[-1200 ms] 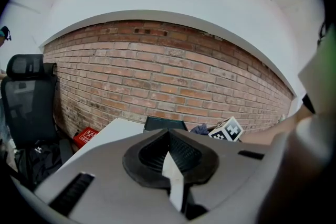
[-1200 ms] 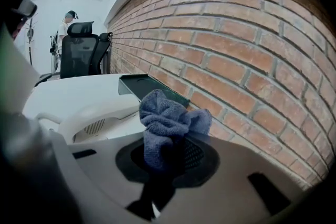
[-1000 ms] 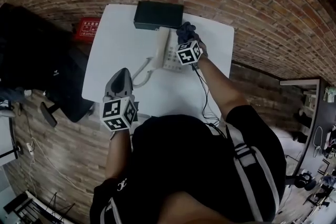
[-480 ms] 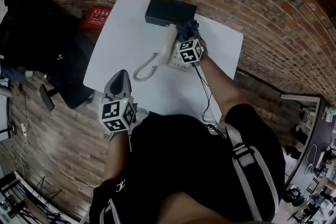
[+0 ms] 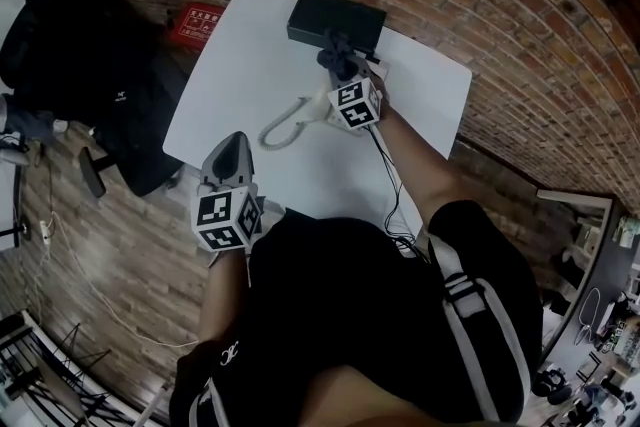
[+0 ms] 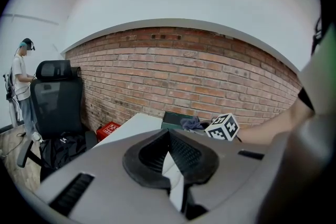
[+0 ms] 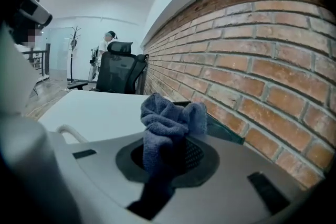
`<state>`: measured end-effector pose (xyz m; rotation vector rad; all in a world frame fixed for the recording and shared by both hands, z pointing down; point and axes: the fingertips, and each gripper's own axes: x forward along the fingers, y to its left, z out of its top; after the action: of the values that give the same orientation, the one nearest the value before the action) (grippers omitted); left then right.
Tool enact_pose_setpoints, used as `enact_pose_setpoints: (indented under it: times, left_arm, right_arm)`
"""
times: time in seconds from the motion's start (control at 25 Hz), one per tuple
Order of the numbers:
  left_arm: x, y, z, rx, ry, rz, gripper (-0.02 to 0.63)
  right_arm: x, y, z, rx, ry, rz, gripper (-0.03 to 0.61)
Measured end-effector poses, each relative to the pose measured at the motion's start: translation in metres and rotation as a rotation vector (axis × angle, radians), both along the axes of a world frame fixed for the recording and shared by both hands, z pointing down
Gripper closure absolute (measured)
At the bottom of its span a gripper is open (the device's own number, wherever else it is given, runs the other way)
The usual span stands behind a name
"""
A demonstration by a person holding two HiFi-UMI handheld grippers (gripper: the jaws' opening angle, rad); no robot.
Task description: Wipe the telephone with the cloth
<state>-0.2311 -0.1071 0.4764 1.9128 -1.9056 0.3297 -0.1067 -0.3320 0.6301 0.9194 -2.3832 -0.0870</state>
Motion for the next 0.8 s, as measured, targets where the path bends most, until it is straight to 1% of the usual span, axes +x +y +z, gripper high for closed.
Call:
enact_pose_setpoints:
  times: [0.16,0.36,0.8]
  left_arm:
    - [-0.002,0.0,0.001,-0.003,0.004,0.0,0.614]
    - [0.001,-0.003,0.0,0.005,0.008,0.013,0.614]
    - [0.005,-0.009,0.0,0.008,0.017,0.037,0.614]
  right_arm:
    - [0.0,0.005,0.004,-0.06,-0.024,0.004,0.541]
    - [-0.004,0.022,0.008,-0.132,-0.041,-0.03,0.541]
    - [-0.021,0.079,0.021,-0.176,-0.019,-0.146,0.541]
